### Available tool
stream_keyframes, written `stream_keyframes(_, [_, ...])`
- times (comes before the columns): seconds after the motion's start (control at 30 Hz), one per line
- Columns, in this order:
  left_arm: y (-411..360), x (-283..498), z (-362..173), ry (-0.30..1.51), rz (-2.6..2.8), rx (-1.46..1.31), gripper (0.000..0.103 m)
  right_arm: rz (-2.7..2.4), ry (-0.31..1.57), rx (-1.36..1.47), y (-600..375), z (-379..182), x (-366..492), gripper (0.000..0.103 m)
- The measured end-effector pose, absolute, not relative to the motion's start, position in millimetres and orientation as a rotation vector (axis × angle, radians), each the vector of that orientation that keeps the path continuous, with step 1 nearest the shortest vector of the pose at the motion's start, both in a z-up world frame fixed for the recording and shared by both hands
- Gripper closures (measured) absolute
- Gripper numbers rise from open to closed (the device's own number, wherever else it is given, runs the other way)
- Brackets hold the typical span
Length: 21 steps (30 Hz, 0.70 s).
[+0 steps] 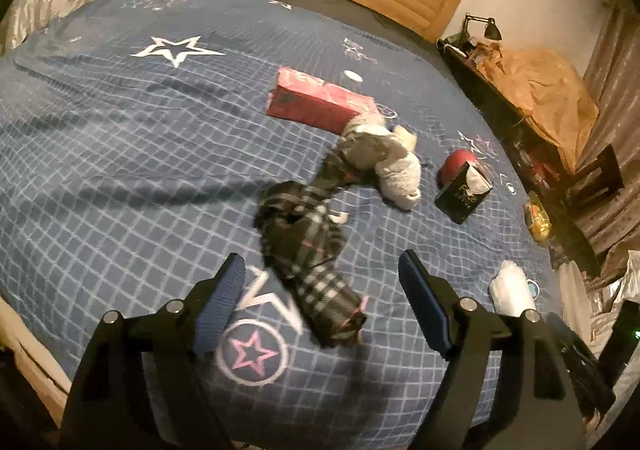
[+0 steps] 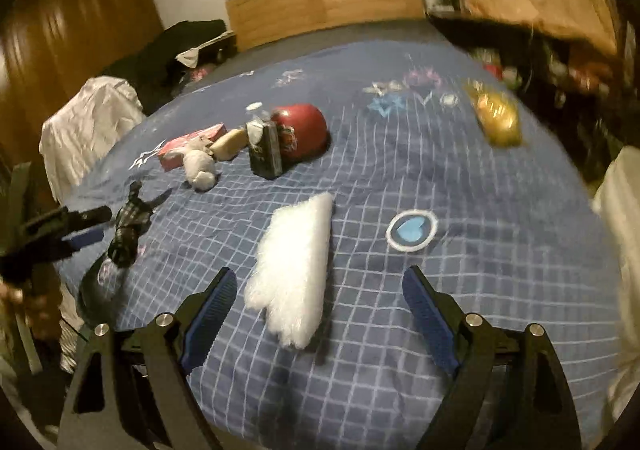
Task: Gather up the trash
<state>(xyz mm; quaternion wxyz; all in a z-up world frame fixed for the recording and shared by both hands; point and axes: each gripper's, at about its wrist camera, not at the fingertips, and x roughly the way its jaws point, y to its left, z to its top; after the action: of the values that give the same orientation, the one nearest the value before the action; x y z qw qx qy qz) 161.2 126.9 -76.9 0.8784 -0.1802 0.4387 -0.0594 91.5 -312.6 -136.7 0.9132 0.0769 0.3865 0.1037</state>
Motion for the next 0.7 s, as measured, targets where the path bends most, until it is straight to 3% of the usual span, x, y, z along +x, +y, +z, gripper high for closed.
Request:
stream_keyframes(0.13, [109, 170, -86, 0.934, -0.137, -0.361, 0.027, 0.206, 0.833, 0.183, -304, -157, 105, 0.018])
stream_keyframes(0.23, [98, 178, -94, 0.921, -0.102, -0.316, 0.027, 0.214, 0.843, 0.165, -296, -164, 109, 0.029])
stream_keyframes(0.27, [94, 183, -101, 0.931, -0.062, -0.274, 0.030, 0.220, 0.850, 0.156, -294, -167, 110, 0.036])
stream_keyframes(0.33, [92, 188, -113, 0.961, -0.011, -0.239, 0.050, 0.214, 0.854, 0.144, -290, -173, 113, 0.048])
stream_keyframes(0.4, [92, 184, -113, 0.933, 0.005, -0.217, 0.056, 0.206, 0.855, 0.134, -288, -177, 115, 0.066])
stream_keyframes(0.47, [94, 183, -113, 0.929, 0.030, -0.200, 0.068, 0.210, 0.851, 0.144, -290, -178, 115, 0.073])
stream_keyframes(0.53, [100, 182, -112, 0.929, 0.039, -0.228, 0.077, 0.212, 0.847, 0.146, -292, -177, 113, 0.074])
stream_keyframes(0.63, [104, 182, -108, 0.938, 0.039, -0.253, 0.077, 0.227, 0.864, 0.125, -289, -177, 109, 0.072])
stream_keyframes(0.67, [104, 181, -108, 0.940, 0.041, -0.253, 0.077, 0.226, 0.864, 0.116, -288, -176, 108, 0.066])
stream_keyframes(0.7, [102, 181, -107, 0.942, 0.044, -0.250, 0.077, 0.224, 0.866, 0.107, -287, -174, 106, 0.047])
